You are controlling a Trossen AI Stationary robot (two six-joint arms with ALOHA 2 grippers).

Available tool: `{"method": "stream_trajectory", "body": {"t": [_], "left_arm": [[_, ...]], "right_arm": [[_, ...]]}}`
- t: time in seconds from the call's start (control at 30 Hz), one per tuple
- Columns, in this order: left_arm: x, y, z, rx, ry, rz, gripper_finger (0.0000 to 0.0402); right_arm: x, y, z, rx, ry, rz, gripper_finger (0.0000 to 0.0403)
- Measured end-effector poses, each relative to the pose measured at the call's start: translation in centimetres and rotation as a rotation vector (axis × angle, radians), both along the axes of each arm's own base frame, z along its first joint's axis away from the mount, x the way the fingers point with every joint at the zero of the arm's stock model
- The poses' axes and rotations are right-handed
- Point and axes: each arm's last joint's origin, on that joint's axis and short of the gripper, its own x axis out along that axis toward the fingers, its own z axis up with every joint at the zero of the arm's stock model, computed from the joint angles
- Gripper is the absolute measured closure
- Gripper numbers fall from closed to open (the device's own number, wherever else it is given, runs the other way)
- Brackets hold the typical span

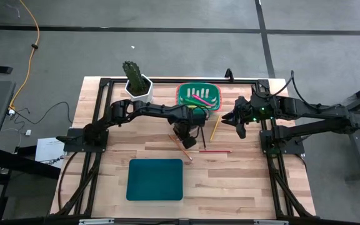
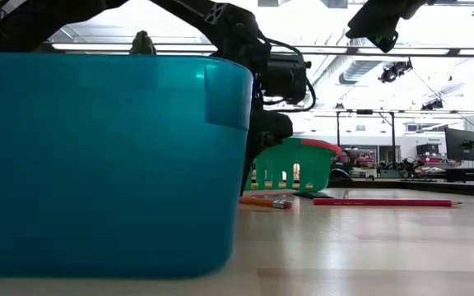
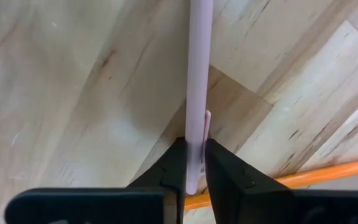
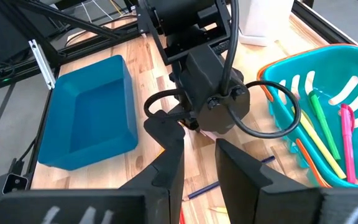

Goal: Sort pens & pencils
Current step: Put the pink pen into the green basket

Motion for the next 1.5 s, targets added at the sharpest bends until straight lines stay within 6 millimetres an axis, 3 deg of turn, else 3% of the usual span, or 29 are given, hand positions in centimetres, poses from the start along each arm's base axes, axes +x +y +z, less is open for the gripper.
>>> {"method": "stream_trajectory", "body": {"t": [0.4,0.9,1.3,1.5], "left_arm": [[1.3,-0.4,2.4,0.038,-0.056,-0.067,0.0376],[2.7,-2.7,6.0,0.092,-0.129,-0.158,0.0376],[2.7,-2.3,9.0,0.192,-0.138,-0.184,0.0376],[2.4,-0.8,11.1,0.244,-0.157,-0.169,0.0376]], "right_arm": [[0.0,0.0,0.0,0.0,0.0,0.0,0.032],[0.0,0.0,0.0,-0.007,0.0,-0.012,0.032],[0.0,0.0,0.0,-0.006,0.0,-0.013,0.032],[0.0,0.0,0.0,-0.005,0.0,-0.014,0.032]]}}
